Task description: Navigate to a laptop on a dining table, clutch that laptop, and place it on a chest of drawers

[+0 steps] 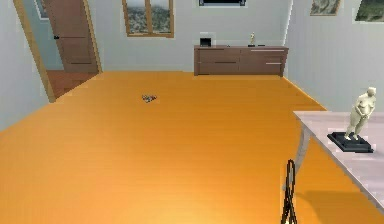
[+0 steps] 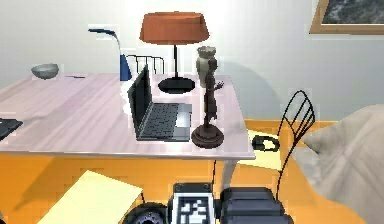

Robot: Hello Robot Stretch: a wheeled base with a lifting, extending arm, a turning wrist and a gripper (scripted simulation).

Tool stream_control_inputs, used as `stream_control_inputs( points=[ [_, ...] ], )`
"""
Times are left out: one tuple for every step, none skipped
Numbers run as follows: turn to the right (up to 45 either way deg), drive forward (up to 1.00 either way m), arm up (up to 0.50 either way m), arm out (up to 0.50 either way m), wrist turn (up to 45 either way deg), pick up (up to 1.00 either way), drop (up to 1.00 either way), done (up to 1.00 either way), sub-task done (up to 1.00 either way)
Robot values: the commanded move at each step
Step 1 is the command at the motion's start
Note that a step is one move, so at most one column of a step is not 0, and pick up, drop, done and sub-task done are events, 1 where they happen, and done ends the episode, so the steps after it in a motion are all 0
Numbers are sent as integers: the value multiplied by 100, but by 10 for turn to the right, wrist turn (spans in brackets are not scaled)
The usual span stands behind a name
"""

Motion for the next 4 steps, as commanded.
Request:
stream_control_inputs(
  points=[
    [0,0,0,46,0,0,0,0,0],
    [0,0,0,0,450,0,0,0,0],
    [0,0,0,0,450,0,0,0,0],
    [0,0,0,0,450,0,0,0,0]
  ],
)
